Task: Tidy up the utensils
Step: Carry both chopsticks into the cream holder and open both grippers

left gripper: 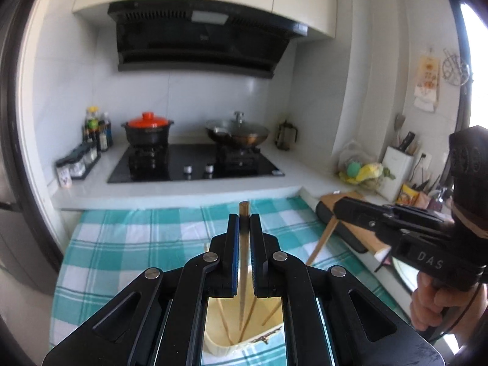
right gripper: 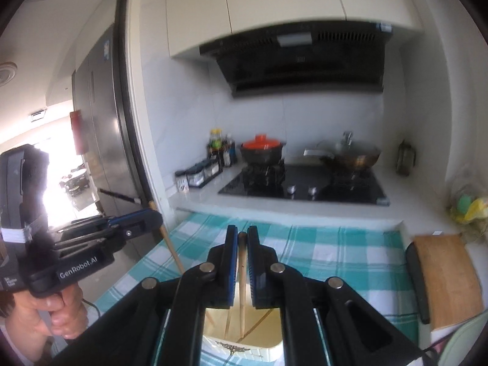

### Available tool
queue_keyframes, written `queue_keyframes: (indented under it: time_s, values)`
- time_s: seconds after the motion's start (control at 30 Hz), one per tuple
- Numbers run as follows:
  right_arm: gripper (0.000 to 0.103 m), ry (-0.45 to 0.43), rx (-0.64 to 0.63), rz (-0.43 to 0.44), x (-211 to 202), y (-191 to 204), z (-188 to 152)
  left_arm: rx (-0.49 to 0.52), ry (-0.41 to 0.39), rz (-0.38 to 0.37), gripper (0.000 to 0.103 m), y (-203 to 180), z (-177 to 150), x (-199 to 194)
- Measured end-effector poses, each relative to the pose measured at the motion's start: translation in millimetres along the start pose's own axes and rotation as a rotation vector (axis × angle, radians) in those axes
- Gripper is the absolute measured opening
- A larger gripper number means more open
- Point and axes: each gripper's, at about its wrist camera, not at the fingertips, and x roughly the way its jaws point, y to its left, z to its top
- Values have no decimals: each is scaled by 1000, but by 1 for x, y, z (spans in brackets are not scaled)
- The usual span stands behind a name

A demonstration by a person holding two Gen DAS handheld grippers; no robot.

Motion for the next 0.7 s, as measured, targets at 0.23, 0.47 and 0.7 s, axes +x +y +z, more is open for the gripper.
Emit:
queue_keyframes:
  time_s: [0.23,0.47,0.7]
  values:
    - [6,229,154,68,97,-44,-35,-68,162,-10,4,15,-28,64]
    - [10,321,182,9,146,-65,-54,-58,231,30,8,15,-38,95]
    - [47,260,150,-39,124,-62,-30,-67,197,71,65,24,-35,65]
